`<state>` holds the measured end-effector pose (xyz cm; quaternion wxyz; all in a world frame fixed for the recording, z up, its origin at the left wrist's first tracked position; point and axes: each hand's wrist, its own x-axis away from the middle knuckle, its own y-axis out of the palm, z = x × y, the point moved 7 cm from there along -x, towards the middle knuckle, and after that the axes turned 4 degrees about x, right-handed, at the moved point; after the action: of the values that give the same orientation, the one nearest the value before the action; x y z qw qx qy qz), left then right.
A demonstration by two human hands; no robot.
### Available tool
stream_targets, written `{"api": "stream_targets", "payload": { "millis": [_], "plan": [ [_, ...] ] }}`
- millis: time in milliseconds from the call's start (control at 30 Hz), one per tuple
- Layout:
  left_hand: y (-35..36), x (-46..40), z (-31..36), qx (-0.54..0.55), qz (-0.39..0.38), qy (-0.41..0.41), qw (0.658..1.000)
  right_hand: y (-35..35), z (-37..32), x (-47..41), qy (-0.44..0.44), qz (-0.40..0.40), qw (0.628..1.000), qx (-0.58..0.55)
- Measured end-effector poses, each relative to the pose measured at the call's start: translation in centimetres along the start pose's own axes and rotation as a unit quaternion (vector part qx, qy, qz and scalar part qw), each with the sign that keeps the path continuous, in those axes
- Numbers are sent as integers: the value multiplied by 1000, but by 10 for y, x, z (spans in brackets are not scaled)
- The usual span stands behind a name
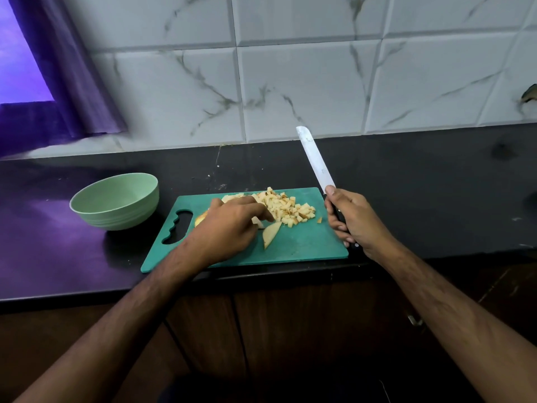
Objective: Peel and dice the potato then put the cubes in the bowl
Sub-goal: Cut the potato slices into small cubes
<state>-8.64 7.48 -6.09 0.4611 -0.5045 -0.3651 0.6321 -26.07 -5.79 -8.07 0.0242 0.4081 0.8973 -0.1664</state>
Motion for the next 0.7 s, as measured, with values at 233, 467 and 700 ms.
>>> {"api": "stream_targets", "payload": {
  "millis": [233,467,700],
  "plan": [
    [8,10,-5,-56,16,78,995,2,-4,2,9,6,1000,29],
    [12,17,-1,-35,62,80,994,18,-14,30,132,-130,962,201],
    [11,11,1,-29,101,78,991,16,-34,60,91,-158,842,508]
  ]
}}
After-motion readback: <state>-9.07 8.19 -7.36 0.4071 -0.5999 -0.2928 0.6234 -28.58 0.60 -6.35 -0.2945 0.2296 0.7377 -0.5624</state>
